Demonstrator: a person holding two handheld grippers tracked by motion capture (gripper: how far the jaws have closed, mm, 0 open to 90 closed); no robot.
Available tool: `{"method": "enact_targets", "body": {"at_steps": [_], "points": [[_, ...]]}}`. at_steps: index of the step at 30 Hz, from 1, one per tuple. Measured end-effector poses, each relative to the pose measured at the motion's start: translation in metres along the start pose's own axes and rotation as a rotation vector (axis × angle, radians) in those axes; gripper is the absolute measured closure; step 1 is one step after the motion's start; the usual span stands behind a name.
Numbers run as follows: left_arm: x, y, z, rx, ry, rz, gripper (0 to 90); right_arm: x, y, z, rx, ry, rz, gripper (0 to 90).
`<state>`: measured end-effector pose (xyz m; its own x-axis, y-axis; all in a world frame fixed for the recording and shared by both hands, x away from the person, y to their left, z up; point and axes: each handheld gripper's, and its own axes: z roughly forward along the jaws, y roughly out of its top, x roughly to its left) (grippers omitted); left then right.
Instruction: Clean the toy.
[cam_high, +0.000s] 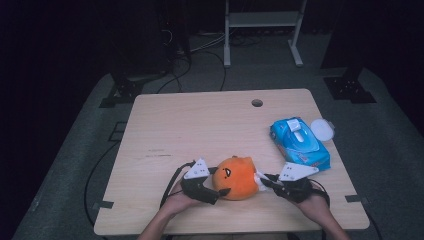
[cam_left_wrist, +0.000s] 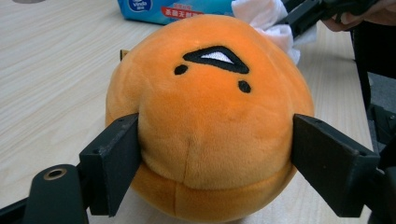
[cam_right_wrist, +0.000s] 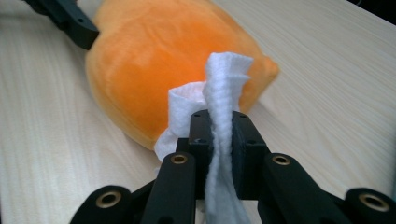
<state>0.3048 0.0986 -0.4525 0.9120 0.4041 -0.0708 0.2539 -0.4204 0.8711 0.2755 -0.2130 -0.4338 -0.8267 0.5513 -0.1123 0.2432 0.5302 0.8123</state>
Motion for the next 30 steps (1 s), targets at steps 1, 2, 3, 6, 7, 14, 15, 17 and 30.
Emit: {"method": "enact_targets", "body": {"at_steps": [1, 2, 3, 6, 7, 14, 15, 17, 30], "points": [[0.0, 0.0, 0.001, 0.002, 0.004, -0.003, 18.2, 0.003, 0.001, 0.001, -0.002, 0.006, -0.001, 79.4], [0.0, 0.001, 0.001, 0.002, 0.006, -0.005, 18.3, 0.008, 0.004, 0.002, -0.021, 0.028, 0.001, 79.4], [0.0, 0.001, 0.002, 0.001, 0.005, -0.008, 18.3, 0.013, 0.007, 0.003, -0.037, 0.051, -0.009, 79.4], [0.002, 0.001, 0.002, 0.006, 0.016, -0.026, 18.4, 0.027, 0.016, 0.008, -0.045, 0.084, -0.062, 79.1], [0.004, 0.0, 0.001, 0.006, 0.016, -0.029, 18.5, 0.029, 0.019, 0.009, -0.042, 0.059, -0.086, 79.0], [0.005, 0.0, 0.002, 0.011, 0.008, -0.01, 18.9, 0.002, 0.006, 0.0, -0.023, -0.046, 0.005, 79.3], [0.005, 0.0, 0.002, 0.011, 0.008, -0.01, 18.9, 0.002, 0.006, 0.0, -0.023, -0.046, 0.005, 79.3], [0.005, 0.0, 0.002, 0.006, 0.008, -0.019, 18.9, 0.0, 0.003, 0.0, -0.029, -0.026, 0.047, 79.5], [-0.001, 0.004, 0.008, 0.011, 0.019, 0.023, 15.0, 0.015, 0.017, 0.009, -0.079, 0.003, -0.036, 79.2]]}}
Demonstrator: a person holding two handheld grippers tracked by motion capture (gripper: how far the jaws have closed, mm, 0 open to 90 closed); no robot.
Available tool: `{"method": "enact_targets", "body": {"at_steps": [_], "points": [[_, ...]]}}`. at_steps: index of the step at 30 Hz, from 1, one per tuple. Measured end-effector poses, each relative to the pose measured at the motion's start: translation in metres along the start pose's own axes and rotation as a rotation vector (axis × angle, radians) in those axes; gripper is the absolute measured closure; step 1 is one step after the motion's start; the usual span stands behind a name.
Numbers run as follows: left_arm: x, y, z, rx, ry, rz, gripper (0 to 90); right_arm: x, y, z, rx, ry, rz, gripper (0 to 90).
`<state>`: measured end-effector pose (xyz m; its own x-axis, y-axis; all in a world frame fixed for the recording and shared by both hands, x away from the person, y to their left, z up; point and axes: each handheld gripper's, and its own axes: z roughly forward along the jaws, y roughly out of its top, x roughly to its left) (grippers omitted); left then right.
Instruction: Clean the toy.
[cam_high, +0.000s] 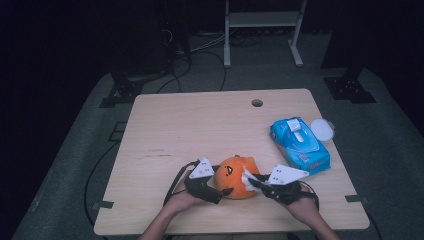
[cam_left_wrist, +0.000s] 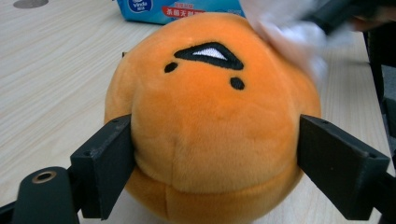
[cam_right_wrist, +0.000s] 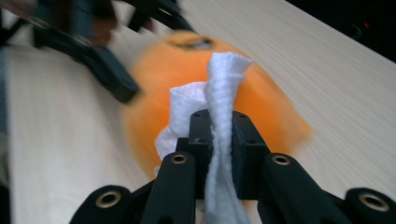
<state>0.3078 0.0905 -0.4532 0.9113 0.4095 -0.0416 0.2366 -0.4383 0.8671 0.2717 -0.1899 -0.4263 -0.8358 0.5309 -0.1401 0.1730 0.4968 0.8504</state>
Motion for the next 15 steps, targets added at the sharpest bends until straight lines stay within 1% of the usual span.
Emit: {"method": "enact_targets", "body": {"at_steps": [1, 2, 3, 5, 6, 7, 8, 9, 10, 11, 12, 13, 14, 15], "points": [[0.0, 0.0, -0.001, 0.001, 0.001, 0.008, 15.0, 0.0, 0.0, 0.0, 0.0, 0.0, 0.0, 79.2], [0.0, -0.001, -0.002, -0.004, 0.003, 0.005, 14.9, -0.01, -0.008, -0.004, 0.015, -0.011, 0.044, 79.3], [0.0, -0.001, -0.002, -0.004, 0.003, 0.005, 14.8, -0.015, -0.012, -0.006, 0.027, -0.016, 0.059, 79.3], [0.0, 0.0, -0.002, -0.03, -0.005, -0.011, 14.3, -0.017, -0.018, -0.009, 0.04, -0.022, 0.072, 79.3], [0.001, 0.001, -0.002, -0.038, -0.007, -0.031, 13.5, -0.017, -0.019, -0.009, 0.041, -0.018, 0.071, 79.4], [0.001, 0.001, -0.002, -0.038, -0.007, -0.031, 12.5, -0.017, -0.019, -0.009, 0.041, -0.018, 0.071, 79.4], [0.005, 0.0, -0.002, -0.066, -0.031, -0.124, 11.0, -0.013, -0.018, -0.009, 0.042, -0.019, 0.061, 79.5], [0.005, 0.0, -0.002, -0.066, -0.031, -0.124, 10.9, -0.013, -0.018, -0.009, 0.042, -0.019, 0.061, 79.5], [0.007, 0.001, -0.001, -0.072, -0.03, -0.156, 11.5, -0.008, -0.012, -0.008, 0.029, -0.014, 0.045, 79.5], [0.006, 0.001, 0.001, -0.069, -0.023, -0.152, 11.5, -0.008, -0.012, -0.008, 0.029, -0.014, 0.045, 79.5], [0.001, 0.004, 0.003, -0.074, -0.017, -0.094, 16.0, 0.0, -0.003, -0.005, 0.008, 0.008, 0.018, 79.5], [0.001, 0.004, 0.003, -0.074, -0.017, -0.094, 17.4, 0.0, -0.003, -0.005, 0.008, 0.008, 0.018, 79.5], [-0.009, 0.008, 0.005, -0.064, -0.011, -0.013, 17.7, 0.008, 0.004, 0.0, -0.005, 0.033, 0.009, 79.2], [-0.009, 0.008, 0.005, -0.064, -0.011, -0.013, 17.6, 0.013, 0.009, 0.003, -0.003, 0.034, -0.008, 79.1]]}}
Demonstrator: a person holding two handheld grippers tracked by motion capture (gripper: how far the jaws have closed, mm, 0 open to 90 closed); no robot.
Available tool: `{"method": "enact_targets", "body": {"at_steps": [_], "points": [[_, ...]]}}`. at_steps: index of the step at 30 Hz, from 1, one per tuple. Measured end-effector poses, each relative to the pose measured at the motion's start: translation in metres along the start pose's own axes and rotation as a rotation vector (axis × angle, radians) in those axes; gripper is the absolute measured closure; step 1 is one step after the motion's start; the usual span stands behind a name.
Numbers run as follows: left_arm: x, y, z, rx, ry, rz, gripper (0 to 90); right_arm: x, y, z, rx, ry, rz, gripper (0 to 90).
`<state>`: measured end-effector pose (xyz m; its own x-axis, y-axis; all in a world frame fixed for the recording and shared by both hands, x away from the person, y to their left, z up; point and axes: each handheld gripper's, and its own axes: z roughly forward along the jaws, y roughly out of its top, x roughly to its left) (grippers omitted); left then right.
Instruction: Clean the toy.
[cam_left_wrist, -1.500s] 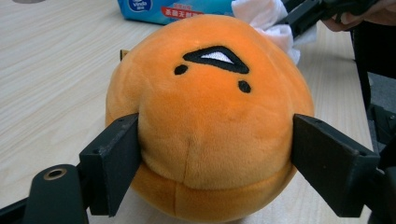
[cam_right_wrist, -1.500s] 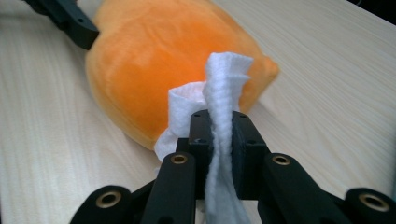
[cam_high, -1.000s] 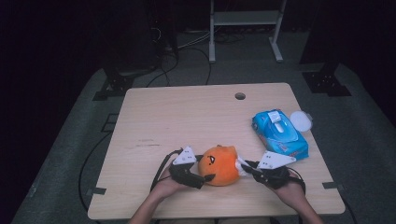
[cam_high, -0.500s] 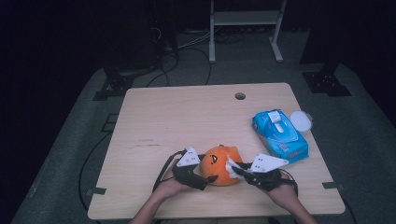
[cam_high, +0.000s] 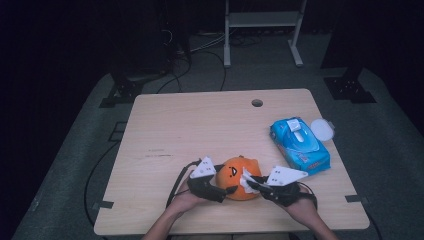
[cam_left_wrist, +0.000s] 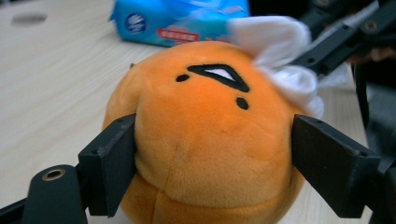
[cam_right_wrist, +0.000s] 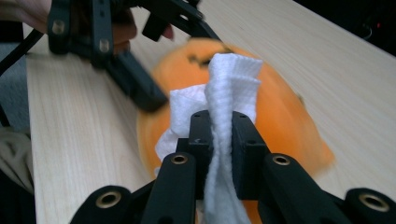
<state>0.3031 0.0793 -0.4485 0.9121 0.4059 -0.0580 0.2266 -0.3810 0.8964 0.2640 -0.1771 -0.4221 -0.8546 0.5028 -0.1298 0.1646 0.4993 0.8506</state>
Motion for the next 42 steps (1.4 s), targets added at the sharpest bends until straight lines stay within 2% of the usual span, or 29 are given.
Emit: {"method": "enact_targets", "body": {"at_steps": [1, 4, 5, 6, 7, 10, 11, 12, 13, 14, 15, 16, 17, 18, 19, 23, 24, 25, 26, 28, 29, 30, 31, 33, 34, 36, 40, 41, 42], "points": [[-0.006, 0.002, 0.0, 0.021, 0.02, 0.065, 17.6, 0.003, 0.003, 0.002, 0.003, -0.003, -0.022, 79.1], [-0.002, 0.0, -0.003, 0.011, 0.006, 0.056, 15.8, 0.003, 0.005, 0.004, 0.005, 0.002, -0.022, 79.2], [0.008, -0.003, -0.007, -0.011, 0.008, -0.015, 13.3, -0.002, 0.0, 0.002, -0.007, 0.01, 0.003, 79.4], [0.008, -0.003, -0.007, -0.011, 0.008, -0.015, 9.9, -0.002, 0.0, 0.002, -0.007, 0.01, 0.003, 79.4], [0.014, -0.003, -0.005, 0.003, 0.011, -0.093, 5.8, -0.006, -0.003, -0.001, -0.002, -0.004, 0.008, 79.3], [0.016, -0.004, -0.001, 0.003, -0.026, -0.114, 9.1, -0.009, -0.005, -0.003, -0.003, -0.007, 0.021, 79.3], [0.01, -0.002, 0.001, 0.006, -0.014, -0.068, 15.9, -0.009, -0.005, -0.004, -0.002, -0.016, 0.023, 79.4], [0.01, -0.002, 0.001, 0.006, -0.014, -0.068, 18.4, -0.008, -0.004, -0.004, -0.003, -0.02, 0.023, 79.4], [0.0, 0.002, 0.002, 0.021, 0.002, 0.015, 20.2, -0.005, -0.002, -0.005, -0.009, -0.024, 0.015, 79.4], [0.0, 0.002, 0.002, 0.021, 0.002, 0.015, 21.3, -0.005, -0.002, -0.005, -0.009, -0.024, 0.015, 79.4], [-0.009, 0.005, 0.003, 0.034, 0.015, 0.113, 22.2, 0.002, 0.004, -0.004, -0.035, -0.003, -0.002, 79.4], [-0.009, 0.005, 0.003, 0.034, 0.015, 0.113, 22.7, 0.002, 0.004, -0.004, -0.035, -0.003, -0.002, 79.4], [-0.016, 0.007, 0.004, 0.043, 0.027, 0.183, 23.3, 0.006, 0.01, -0.004, -0.052, 0.005, -0.023, 79.4], [-0.016, 0.007, 0.004, 0.043, 0.027, 0.183, 23.8, 0.006, 0.01, -0.004, -0.052, 0.005, -0.023, 79.4], [-0.018, 0.007, 0.003, 0.043, 0.029, 0.21, 23.8, 0.006, 0.011, -0.004, -0.057, 0.0, -0.029, 79.5], [-0.014, 0.004, 0.001, 0.041, 0.019, 0.19, 23.6, -0.011, 0.004, -0.013, -0.053, -0.07, 0.002, 79.5], [-0.012, 0.004, 0.001, 0.041, 0.017, 0.161, 21.7, -0.014, 0.001, -0.015, -0.04, -0.083, 0.006, 79.5], [-0.009, 0.005, 0.002, 0.022, 0.005, 0.103, 18.6, -0.019, -0.006, -0.017, -0.023, -0.094, 0.025, 79.5], [-0.009, 0.005, 0.002, 0.022, 0.005, 0.103, 17.0, -0.019, -0.006, -0.017, -0.023, -0.094, 0.025, 79.5], [-0.007, 0.007, 0.004, 0.016, 0.012, 0.028, 16.9, -0.017, -0.006, -0.019, -0.03, -0.089, 0.03, 79.5], [-0.007, 0.008, 0.006, 0.004, 0.016, 0.011, 17.8, -0.009, -0.001, -0.017, -0.041, -0.05, 0.01, 79.4], [-0.007, 0.008, 0.006, 0.004, 0.016, 0.011, 20.0, -0.009, -0.001, -0.017, -0.041, -0.05, 0.01, 79.4], [-0.009, 0.008, 0.007, 0.007, 0.023, 0.034, 22.0, 0.002, 0.006, -0.01, -0.049, -0.009, -0.015, 79.4], [-0.02, 0.009, 0.008, 0.034, 0.048, 0.149, 24.7, 0.009, 0.013, -0.005, -0.052, 0.015, -0.042, 79.4], [-0.026, 0.01, 0.007, 0.058, 0.062, 0.226, 25.5, 0.01, 0.015, -0.004, -0.05, 0.012, -0.048, 79.4], [-0.029, 0.009, 0.007, 0.073, 0.063, 0.278, 26.5, 0.006, 0.016, -0.006, -0.066, -0.002, -0.031, 79.4], [-0.027, 0.006, 0.006, 0.059, 0.05, 0.269, 25.2, -0.009, 0.009, -0.013, -0.064, -0.058, 0.013, 79.4], [-0.026, 0.006, 0.006, 0.054, 0.044, 0.256, 25.2, -0.012, 0.006, -0.014, -0.063, -0.06, 0.03, 79.5], [-0.024, 0.006, 0.006, 0.045, 0.029, 0.215, 21.9, -0.014, 0.003, -0.015, -0.061, -0.06, 0.037, 79.5]]}}
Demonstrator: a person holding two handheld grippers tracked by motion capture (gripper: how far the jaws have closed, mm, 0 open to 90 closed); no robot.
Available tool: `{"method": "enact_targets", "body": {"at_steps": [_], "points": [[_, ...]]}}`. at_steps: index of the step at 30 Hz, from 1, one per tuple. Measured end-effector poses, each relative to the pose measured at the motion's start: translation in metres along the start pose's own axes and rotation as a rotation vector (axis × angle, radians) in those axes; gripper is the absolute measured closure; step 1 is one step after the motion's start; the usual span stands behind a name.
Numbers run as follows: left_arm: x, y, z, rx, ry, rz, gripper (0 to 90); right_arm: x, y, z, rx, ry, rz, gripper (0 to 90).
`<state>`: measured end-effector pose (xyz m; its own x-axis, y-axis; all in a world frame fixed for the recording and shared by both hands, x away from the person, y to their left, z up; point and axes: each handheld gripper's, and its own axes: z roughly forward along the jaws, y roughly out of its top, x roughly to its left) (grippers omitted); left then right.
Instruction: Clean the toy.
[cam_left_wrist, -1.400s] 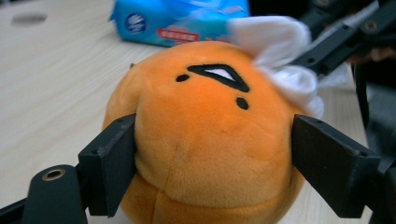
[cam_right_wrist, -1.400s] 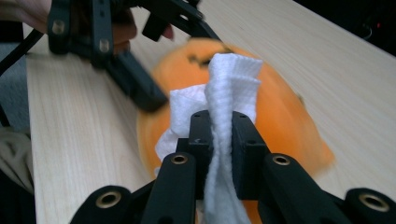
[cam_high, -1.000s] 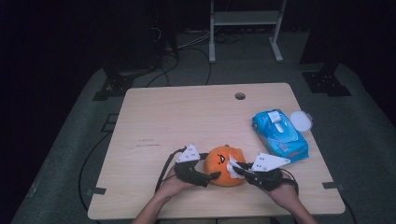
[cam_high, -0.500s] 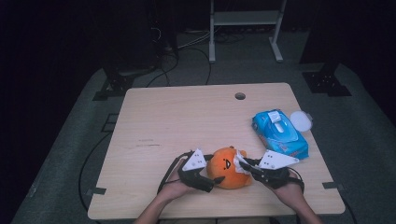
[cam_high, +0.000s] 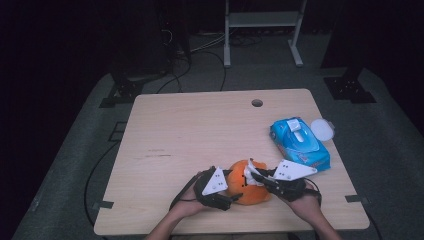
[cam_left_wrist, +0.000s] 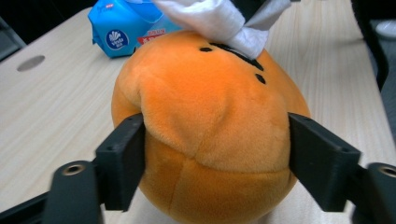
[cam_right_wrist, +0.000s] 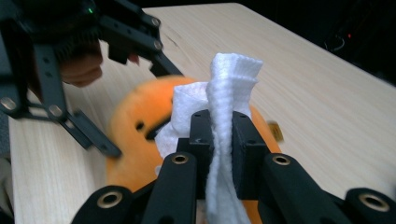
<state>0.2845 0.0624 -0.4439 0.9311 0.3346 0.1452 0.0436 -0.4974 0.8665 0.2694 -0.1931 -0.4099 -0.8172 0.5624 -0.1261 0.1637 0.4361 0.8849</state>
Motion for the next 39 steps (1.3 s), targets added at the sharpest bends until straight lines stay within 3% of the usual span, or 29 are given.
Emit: {"method": "enact_targets", "body": {"at_steps": [1, 2, 3, 6, 8, 9, 10, 11, 14, 15, 16, 17, 18, 19, 20, 21, 24, 25, 26, 27, 30, 31, 32, 33, 35, 36, 37, 38, 39], "points": [[0.006, -0.001, -0.001, -0.035, -0.049, -0.091, 15.4, 0.001, -0.004, -0.002, 0.01, -0.002, -0.003, 79.5], [0.006, -0.001, -0.001, -0.035, -0.049, -0.091, 13.1, 0.001, -0.004, -0.002, 0.01, -0.002, -0.003, 79.5], [0.012, 0.0, -0.002, -0.06, -0.081, -0.203, 12.4, 0.005, -0.004, -0.002, 0.014, 0.003, -0.017, 79.5], [0.012, 0.001, 0.0, -0.046, -0.057, -0.189, 19.6, 0.011, -0.002, -0.001, 0.009, 0.019, -0.028, 79.5], [0.007, 0.001, 0.003, -0.04, -0.029, -0.124, 22.4, 0.021, 0.004, 0.004, 0.002, 0.057, -0.047, 79.5], [0.001, 0.004, 0.003, -0.028, -0.002, -0.049, 26.7, 0.028, 0.009, 0.009, 0.004, 0.067, -0.08, 79.4], [0.001, 0.004, 0.003, -0.028, -0.002, -0.049, 28.9, 0.029, 0.011, 0.011, 0.004, 0.064, -0.09, 79.4], [-0.002, 0.005, 0.002, -0.019, 0.019, 0.004, 30.1, 0.028, 0.013, 0.011, 0.002, 0.06, -0.09, 79.4], [-0.003, 0.003, 0.0, -0.019, 0.018, 0.021, 30.9, 0.024, 0.012, 0.009, 0.006, 0.037, -0.085, 79.4], [-0.003, 0.001, -0.001, -0.028, 0.007, 0.017, 30.9, 0.018, 0.009, 0.005, 0.013, 0.005, -0.081, 79.4], [-0.003, 0.001, -0.001, -0.028, 0.007, 0.017, 30.1, 0.018, 0.009, 0.005, 0.013, 0.005, -0.081, 79.4], [-0.001, 0.001, -0.001, -0.035, -0.008, -0.027, 27.2, 0.01, 0.004, 0.0, 0.025, -0.02, -0.066, 79.5], [-0.001, 0.001, -0.001, -0.035, -0.008, -0.027, 22.8, 0.01, 0.004, 0.0, 0.025, -0.02, -0.066, 79.5], [0.003, -0.001, 0.001, -0.048, -0.03, -0.111, 20.2, 0.006, -0.004, -0.005, 0.032, -0.03, -0.048, 79.5], [0.003, -0.001, 0.001, -0.048, -0.03, -0.111, 19.6, 0.006, -0.004, -0.005, 0.032, -0.03, -0.048, 79.5], [0.004, -0.002, 0.002, -0.048, -0.028, -0.136, 19.5, 0.009, -0.004, -0.006, 0.036, -0.036, -0.052, 79.5], [0.003, -0.002, 0.003, -0.038, -0.005, -0.119, 24.4, 0.016, 0.0, -0.004, 0.036, -0.031, -0.076, 79.6], [-0.004, 0.0, 0.003, -0.024, 0.018, -0.053, 26.0, 0.022, 0.005, 0.001, 0.026, 0.013, -0.069, 79.5], [-0.004, 0.0, 0.003, -0.024, 0.018, -0.053, 27.3, 0.026, 0.008, 0.005, 0.028, 0.022, -0.092, 79.4], [-0.007, 0.002, 0.002, -0.003, 0.035, -0.005, 28.2, 0.027, 0.009, 0.007, 0.036, 0.019, -0.118, 79.3], [-0.007, 0.001, 0.001, -0.012, 0.026, 0.01, 29.2, 0.021, 0.012, 0.005, 0.042, 0.013, -0.135, 79.2], [-0.003, -0.003, 0.001, -0.027, 0.009, -0.002, 29.1, 0.013, 0.009, 0.002, 0.051, -0.019, -0.12, 79.3], [-0.003, -0.003, 0.001, -0.027, 0.009, -0.002, 28.6, 0.013, 0.009, 0.002, 0.051, -0.019, -0.12, 79.3], [-0.001, -0.004, 0.0, -0.031, -0.002, -0.017, 26.8, 0.005, 0.001, -0.002, 0.052, -0.02, -0.077, 79.4], [0.005, -0.004, -0.001, -0.032, -0.037, -0.067, 23.2, 0.003, -0.003, -0.004, 0.057, -0.017, -0.059, 79.4], [0.008, -0.003, -0.001, -0.031, -0.05, -0.089, 14.6, 0.006, -0.006, -0.006, 0.063, -0.019, -0.068, 79.5], [0.014, -0.001, 0.001, 0.005, -0.05, -0.142, 9.2, 0.008, -0.005, -0.007, 0.061, -0.016, -0.08, 79.5], [0.014, -0.001, 0.001, 0.005, -0.05, -0.142, 5.5, 0.008, -0.005, -0.007, 0.061, -0.016, -0.08, 79.5], [0.017, -0.003, 0.007, 0.04, -0.092, -0.214, 3.6, 0.011, -0.003, -0.006, 0.055, 0.003, -0.091, 79.5]]}}
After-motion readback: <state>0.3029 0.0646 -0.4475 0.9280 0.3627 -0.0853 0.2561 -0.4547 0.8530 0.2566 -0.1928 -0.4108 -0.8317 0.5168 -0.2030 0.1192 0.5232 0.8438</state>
